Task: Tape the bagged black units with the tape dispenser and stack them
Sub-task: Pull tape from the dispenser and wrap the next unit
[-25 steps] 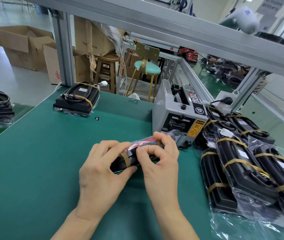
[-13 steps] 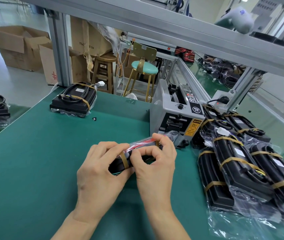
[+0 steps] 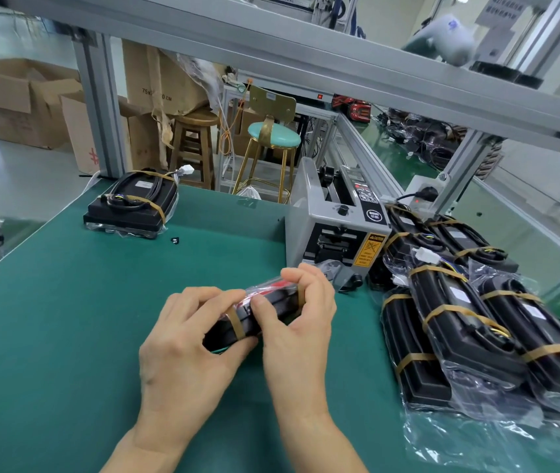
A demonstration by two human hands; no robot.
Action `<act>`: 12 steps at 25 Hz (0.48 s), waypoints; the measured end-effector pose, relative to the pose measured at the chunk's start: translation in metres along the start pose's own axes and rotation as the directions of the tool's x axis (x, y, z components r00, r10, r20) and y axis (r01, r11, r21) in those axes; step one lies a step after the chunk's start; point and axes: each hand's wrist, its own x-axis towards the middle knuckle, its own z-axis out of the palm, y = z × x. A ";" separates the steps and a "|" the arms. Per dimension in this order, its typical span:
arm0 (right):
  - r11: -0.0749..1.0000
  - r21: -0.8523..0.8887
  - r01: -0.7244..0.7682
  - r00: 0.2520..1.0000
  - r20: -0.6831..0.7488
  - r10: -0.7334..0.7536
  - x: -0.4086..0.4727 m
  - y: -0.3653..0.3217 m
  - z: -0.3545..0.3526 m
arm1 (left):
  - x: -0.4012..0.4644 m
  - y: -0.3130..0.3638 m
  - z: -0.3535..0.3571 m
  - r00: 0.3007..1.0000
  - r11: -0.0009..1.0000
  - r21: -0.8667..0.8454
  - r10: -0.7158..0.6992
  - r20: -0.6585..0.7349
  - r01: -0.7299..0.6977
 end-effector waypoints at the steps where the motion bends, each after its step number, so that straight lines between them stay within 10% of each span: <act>1: 1.000 -0.007 0.006 1.000 0.010 -0.006 -0.001 0.000 0.001 | 0.000 0.001 -0.001 1.000 1.000 -0.005 -0.006 0.001 0.006; 9: 0.977 -0.186 0.106 0.989 0.117 -0.085 0.040 0.007 -0.042 | 0.007 -0.014 -0.017 0.995 0.988 -0.137 -0.058 0.082 0.069; 12: 0.999 -0.030 -0.019 0.924 0.382 0.029 0.067 0.017 -0.066 | 0.017 -0.022 -0.031 0.976 0.974 -0.179 -0.102 0.195 0.138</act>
